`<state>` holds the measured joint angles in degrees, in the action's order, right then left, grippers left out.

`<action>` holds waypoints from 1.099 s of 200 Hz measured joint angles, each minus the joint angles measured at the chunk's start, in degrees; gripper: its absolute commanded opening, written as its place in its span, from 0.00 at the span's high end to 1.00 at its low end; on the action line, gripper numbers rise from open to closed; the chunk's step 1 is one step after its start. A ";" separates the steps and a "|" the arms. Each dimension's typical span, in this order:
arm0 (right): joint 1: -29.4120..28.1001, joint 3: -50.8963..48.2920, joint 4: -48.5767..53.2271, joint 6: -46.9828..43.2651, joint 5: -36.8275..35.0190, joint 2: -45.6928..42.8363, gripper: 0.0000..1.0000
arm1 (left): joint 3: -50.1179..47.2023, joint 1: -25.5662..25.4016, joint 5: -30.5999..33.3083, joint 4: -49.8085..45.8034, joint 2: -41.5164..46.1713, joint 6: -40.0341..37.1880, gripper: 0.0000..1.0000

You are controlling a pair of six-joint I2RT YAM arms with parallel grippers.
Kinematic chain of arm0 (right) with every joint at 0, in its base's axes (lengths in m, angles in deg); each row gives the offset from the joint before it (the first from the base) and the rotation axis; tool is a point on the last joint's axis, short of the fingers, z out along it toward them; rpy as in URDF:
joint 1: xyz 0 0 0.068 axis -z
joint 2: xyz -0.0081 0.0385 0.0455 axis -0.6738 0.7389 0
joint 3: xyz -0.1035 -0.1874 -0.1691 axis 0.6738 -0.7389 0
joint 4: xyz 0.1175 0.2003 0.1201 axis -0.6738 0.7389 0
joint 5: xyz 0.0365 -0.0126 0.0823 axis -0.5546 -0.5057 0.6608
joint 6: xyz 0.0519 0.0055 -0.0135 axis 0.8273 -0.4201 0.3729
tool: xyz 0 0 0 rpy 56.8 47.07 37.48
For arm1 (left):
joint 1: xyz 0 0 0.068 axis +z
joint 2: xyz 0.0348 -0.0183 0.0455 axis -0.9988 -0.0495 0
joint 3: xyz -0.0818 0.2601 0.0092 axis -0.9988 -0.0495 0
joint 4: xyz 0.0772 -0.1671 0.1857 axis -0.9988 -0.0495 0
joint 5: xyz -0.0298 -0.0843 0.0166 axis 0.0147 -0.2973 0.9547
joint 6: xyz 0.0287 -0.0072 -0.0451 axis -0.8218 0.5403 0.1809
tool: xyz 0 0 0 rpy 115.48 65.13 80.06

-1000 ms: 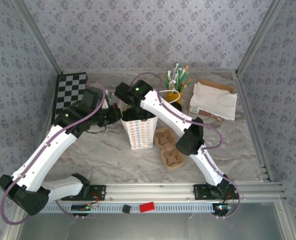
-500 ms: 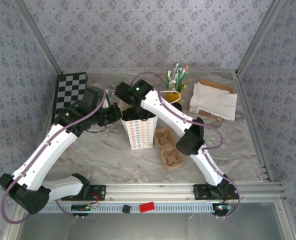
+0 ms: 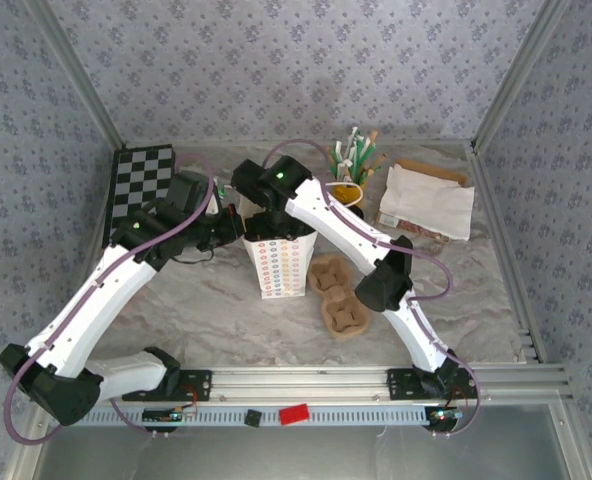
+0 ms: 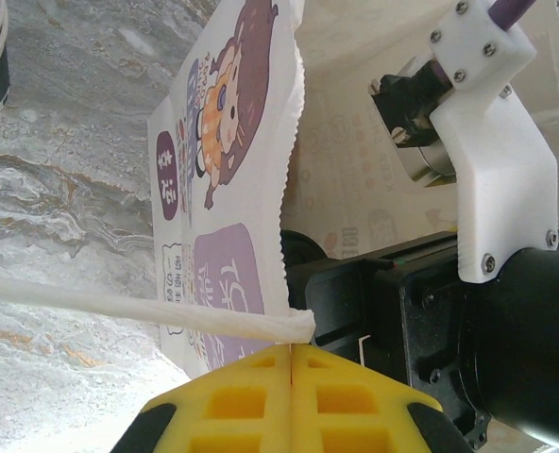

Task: Pack the takeout coffee

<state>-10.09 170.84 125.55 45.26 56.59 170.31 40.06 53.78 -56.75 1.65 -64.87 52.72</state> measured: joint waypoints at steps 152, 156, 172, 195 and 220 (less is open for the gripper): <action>-0.26 1.90 0.20 0.02 0.42 -2.47 0.00 | 0.63 0.00 1.29 -0.33 -0.76 -0.46 1.00; -0.26 1.99 0.20 0.02 0.46 -2.54 0.00 | 0.63 0.00 1.29 -0.33 -0.76 -0.46 1.00; -0.24 2.45 0.22 0.15 0.44 -2.78 0.00 | 0.63 0.00 1.29 -0.37 -0.76 -0.46 1.00; -0.20 2.73 0.31 0.20 0.44 -3.13 0.01 | 0.63 0.00 1.31 -0.39 -0.76 -0.44 1.00; -0.07 2.75 0.31 0.39 0.44 -3.65 0.04 | 0.63 0.00 1.29 -0.39 -0.76 -0.46 1.00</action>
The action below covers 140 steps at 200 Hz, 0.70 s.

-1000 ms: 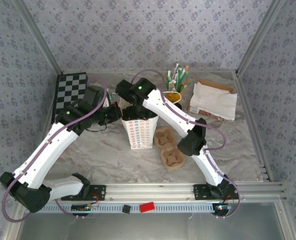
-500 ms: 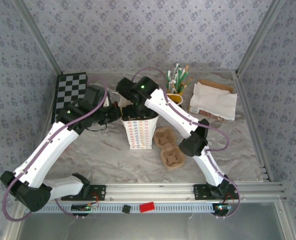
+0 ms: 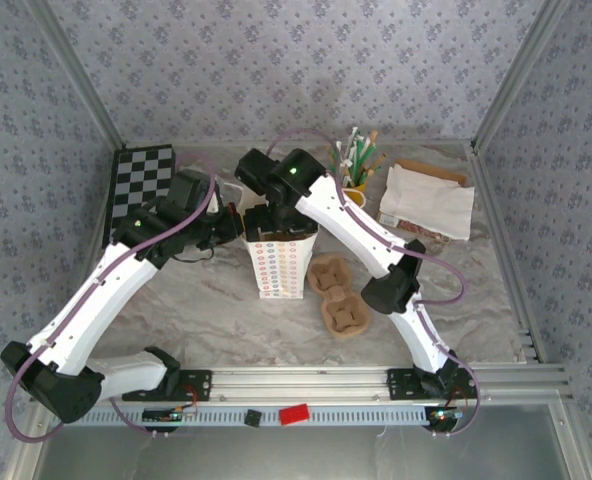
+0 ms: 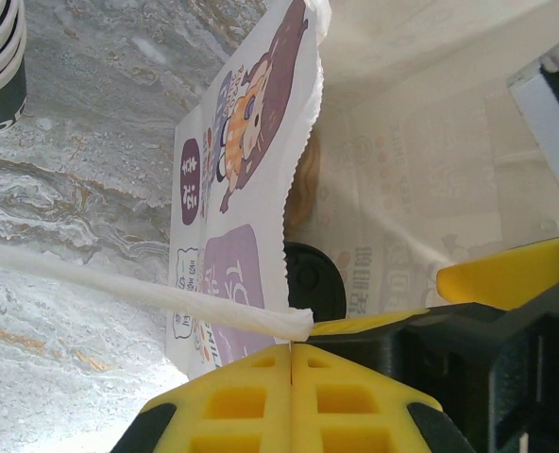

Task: Pack the takeout coffee

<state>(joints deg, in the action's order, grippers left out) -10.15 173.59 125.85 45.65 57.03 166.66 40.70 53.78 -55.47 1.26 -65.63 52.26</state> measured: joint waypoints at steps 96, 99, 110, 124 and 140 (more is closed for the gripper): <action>0.92 0.13 0.00 0.63 0.00 -4.50 0.16 | 0.22 0.00 0.22 -0.07 -0.13 0.02 0.96; 0.94 0.17 0.00 0.63 0.00 -4.68 0.16 | 0.22 0.00 0.22 -0.07 -0.15 0.00 0.96; 1.01 0.31 0.00 0.66 0.02 -5.31 0.17 | 0.35 0.00 0.22 -0.09 -0.31 0.00 0.94; 1.09 0.33 -0.02 0.66 0.22 -6.19 0.18 | 0.46 0.00 0.22 -0.04 -0.42 -0.13 0.88; 1.18 0.33 0.00 0.63 0.68 -7.19 0.19 | 0.48 0.00 0.22 -0.07 -0.44 -0.42 0.85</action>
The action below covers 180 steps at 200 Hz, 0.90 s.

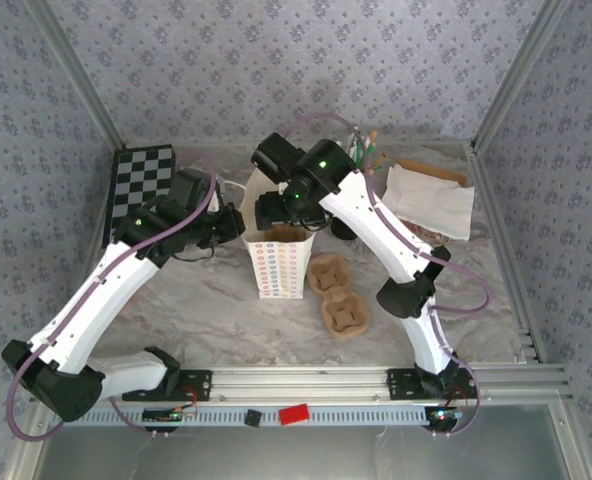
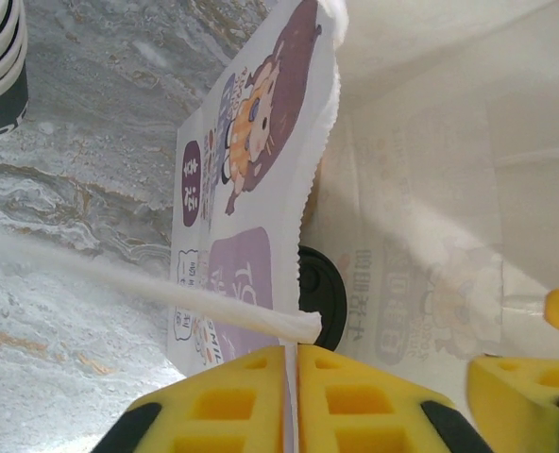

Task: Pack the takeout coffee

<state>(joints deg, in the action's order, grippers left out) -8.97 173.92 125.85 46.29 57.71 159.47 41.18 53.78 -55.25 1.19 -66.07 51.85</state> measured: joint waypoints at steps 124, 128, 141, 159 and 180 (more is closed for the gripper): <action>2.51 -8.41 -6.73 -0.94 3.02 -12.09 0.22 | 1.90 0.02 -0.90 -1.95 0.37 -1.70 0.63; 2.58 -8.76 -6.97 -1.09 3.06 -12.33 0.22 | 2.10 0.02 -0.94 -2.10 0.46 -1.79 0.63; 2.91 -10.40 -8.22 -1.49 3.34 -13.44 0.22 | 2.93 0.02 -0.98 -2.62 0.85 -2.14 0.62; 3.45 -13.33 -10.01 -1.75 3.54 -15.50 0.22 | 4.24 0.00 -1.05 -3.19 1.60 -3.02 0.61; 4.74 -17.53 -12.41 -1.95 4.52 -18.82 0.22 | 5.84 0.02 -0.92 -4.33 2.47 -4.57 0.58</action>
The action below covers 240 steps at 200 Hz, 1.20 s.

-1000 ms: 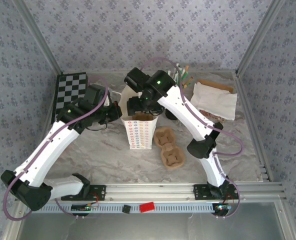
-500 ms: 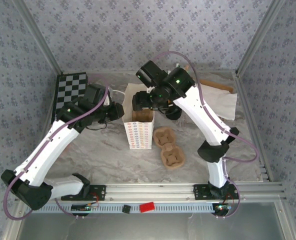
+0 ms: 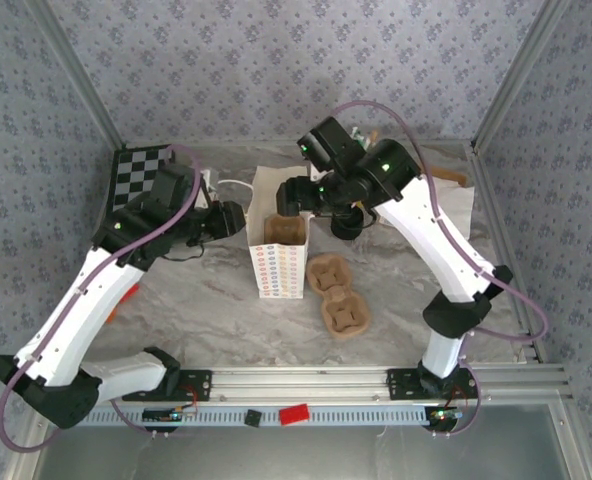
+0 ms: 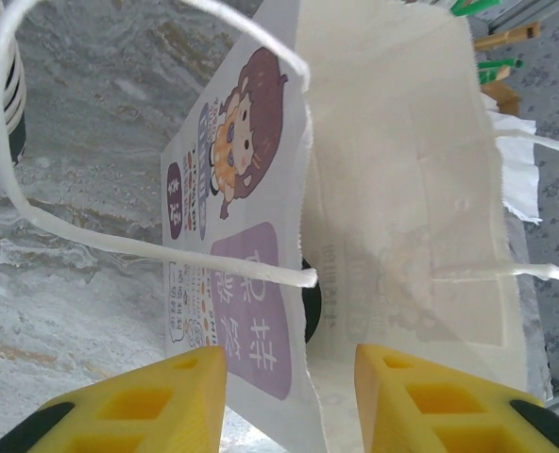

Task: Pack the takeout coffee

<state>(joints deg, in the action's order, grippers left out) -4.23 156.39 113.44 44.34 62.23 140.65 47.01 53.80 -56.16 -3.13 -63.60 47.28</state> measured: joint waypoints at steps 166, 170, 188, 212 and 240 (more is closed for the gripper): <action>35.04 -30.67 -19.47 -10.49 8.98 -17.99 0.29 | 9.81 0.79 2.89 -2.67 -3.34 -18.12 0.40; 35.80 -31.01 -20.04 -10.95 8.98 -17.53 0.29 | 10.05 0.79 2.95 -2.62 -3.61 -18.29 0.39; 38.51 -31.47 -21.68 -12.68 9.38 -15.19 0.34 | 10.67 0.87 3.06 -1.70 -4.37 -19.39 0.39; 40.65 -30.80 -24.06 -16.41 9.35 -10.49 0.35 | 10.84 1.11 3.28 -0.42 -5.29 -20.35 0.38; 40.94 -28.41 -26.29 -20.41 9.20 -4.70 0.37 | 11.34 1.29 4.07 1.29 -7.17 -20.57 0.37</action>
<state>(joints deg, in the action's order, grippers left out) 36.71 127.98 87.15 23.93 71.43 135.95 58.36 55.09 -52.10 -1.85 -70.77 26.71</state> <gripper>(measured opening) 0.638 0.630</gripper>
